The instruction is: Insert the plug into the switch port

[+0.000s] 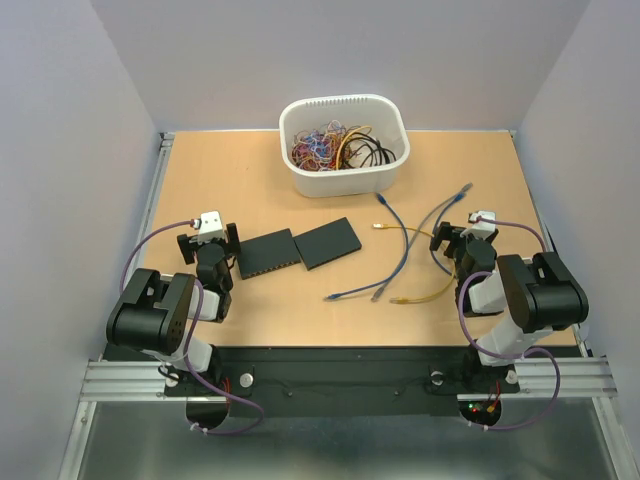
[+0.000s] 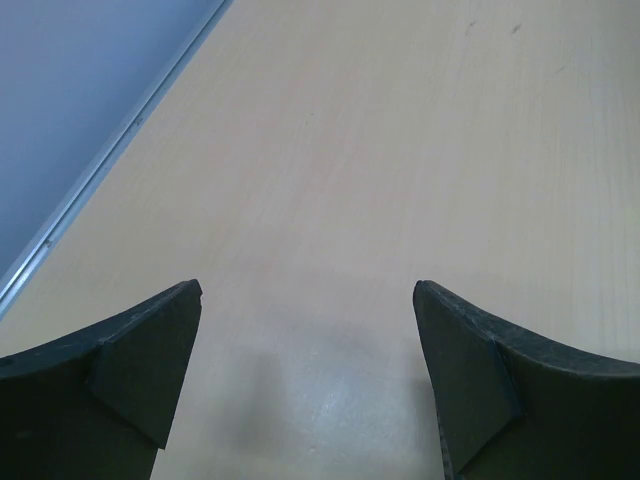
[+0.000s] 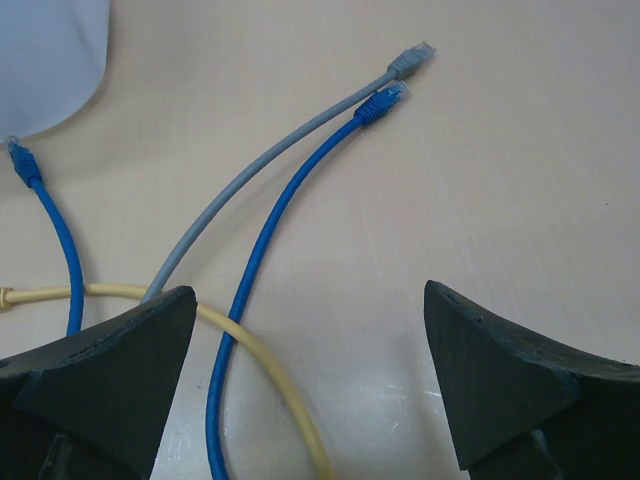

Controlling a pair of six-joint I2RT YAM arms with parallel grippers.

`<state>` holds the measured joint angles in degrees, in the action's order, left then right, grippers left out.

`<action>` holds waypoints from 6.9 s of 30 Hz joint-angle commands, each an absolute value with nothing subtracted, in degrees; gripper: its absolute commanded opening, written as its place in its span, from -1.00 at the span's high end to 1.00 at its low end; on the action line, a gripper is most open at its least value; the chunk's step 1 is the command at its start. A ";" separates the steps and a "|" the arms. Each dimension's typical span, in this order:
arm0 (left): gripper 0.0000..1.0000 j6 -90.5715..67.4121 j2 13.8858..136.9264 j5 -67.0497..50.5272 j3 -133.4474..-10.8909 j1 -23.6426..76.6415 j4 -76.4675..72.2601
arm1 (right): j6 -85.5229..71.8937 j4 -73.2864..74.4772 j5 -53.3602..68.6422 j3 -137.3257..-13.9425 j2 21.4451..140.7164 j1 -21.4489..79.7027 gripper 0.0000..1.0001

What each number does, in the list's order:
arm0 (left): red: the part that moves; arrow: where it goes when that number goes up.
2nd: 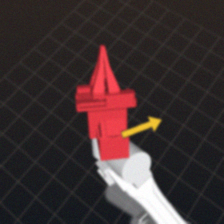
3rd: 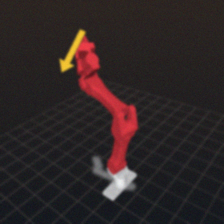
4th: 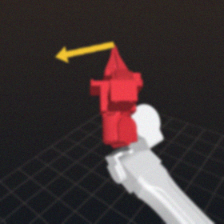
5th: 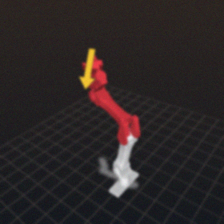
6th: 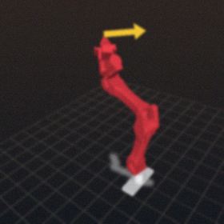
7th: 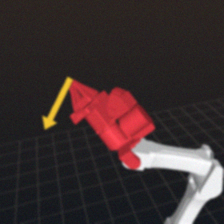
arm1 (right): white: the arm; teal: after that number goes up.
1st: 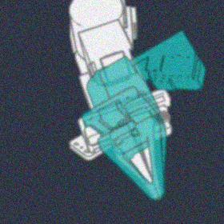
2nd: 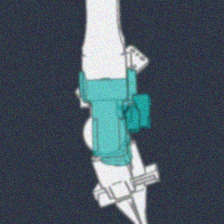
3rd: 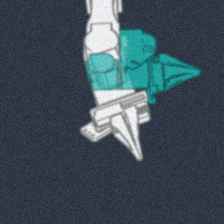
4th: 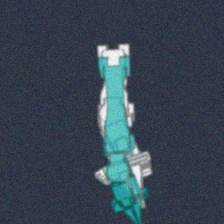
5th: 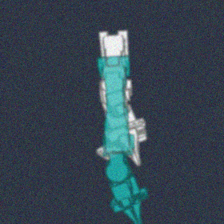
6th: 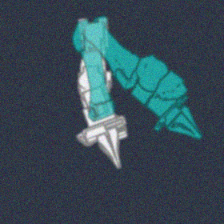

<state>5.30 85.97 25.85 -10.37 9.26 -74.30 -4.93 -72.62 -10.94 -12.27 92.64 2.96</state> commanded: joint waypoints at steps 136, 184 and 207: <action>-0.52 -14.06 46.85 12.84 -50.10 9.05 8.09 | -13.44 1.06 -3.43 -66.27 101.63 21.09 0.99; -0.55 -27.16 47.63 -46.32 -42.98 9.23 -32.61 | -34.19 -41.13 55.81 -52.64 80.33 30.85 0.99; -0.13 -25.23 53.96 -51.33 -45.26 16.17 -27.34 | -43.77 -53.88 52.92 -56.87 86.66 36.83 0.99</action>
<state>-26.98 55.18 -50.37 -42.98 15.44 -27.22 -42.68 -48.93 54.70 -54.17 86.87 35.90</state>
